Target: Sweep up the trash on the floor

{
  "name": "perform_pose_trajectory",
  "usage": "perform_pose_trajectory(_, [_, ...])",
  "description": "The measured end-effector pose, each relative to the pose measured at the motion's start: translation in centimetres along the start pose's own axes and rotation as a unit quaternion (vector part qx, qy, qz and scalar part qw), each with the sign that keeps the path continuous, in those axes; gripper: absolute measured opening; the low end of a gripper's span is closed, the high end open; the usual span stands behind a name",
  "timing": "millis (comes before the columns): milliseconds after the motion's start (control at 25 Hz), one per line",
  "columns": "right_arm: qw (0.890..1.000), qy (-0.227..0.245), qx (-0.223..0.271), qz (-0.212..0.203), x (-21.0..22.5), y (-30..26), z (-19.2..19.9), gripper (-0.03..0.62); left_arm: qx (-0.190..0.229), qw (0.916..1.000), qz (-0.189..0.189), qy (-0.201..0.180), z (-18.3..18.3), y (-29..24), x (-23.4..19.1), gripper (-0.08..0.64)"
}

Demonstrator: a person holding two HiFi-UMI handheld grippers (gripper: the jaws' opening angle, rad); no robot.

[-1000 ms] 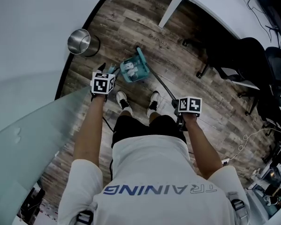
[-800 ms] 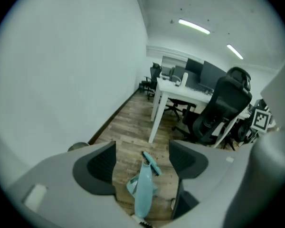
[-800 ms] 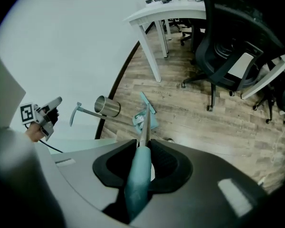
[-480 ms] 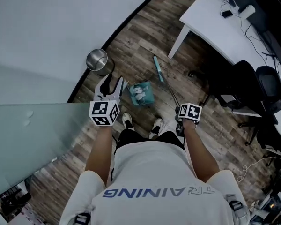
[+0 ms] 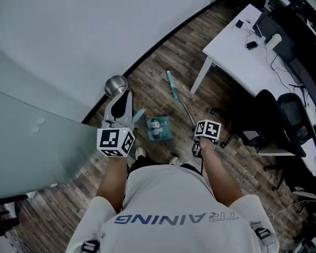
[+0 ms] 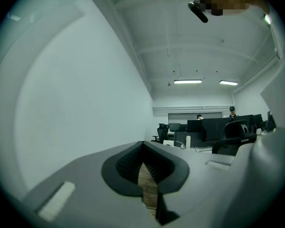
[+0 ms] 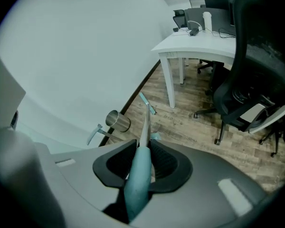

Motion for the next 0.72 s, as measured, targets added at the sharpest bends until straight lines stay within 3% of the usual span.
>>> perform_pose_trajectory(120, [1.000,0.009,0.006,-0.003,-0.3,0.4,-0.9,0.106,0.007,0.9997,-0.002,-0.023,-0.9,-0.1,0.9,0.000])
perform_pose_trajectory(320, [0.999,0.029,0.016,-0.008,-1.0,0.8,-2.0,0.106,0.000,1.0000,0.003,-0.007,-0.3,-0.7,1.3,0.000])
perform_pose_trajectory(720, [1.000,0.018,0.014,-0.011,0.7,0.7,-1.5,0.106,-0.002,0.9999,0.007,-0.013,-0.2,-0.6,2.4,0.002])
Point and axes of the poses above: the fingertips, and each gripper's own axes: y backward along the fingers, x to its right, z out of its underside, the point moved 2 cm from there along y, backward along the fingers, and after that the axes turned 11 degrees about -x, right-handed, at the moved point
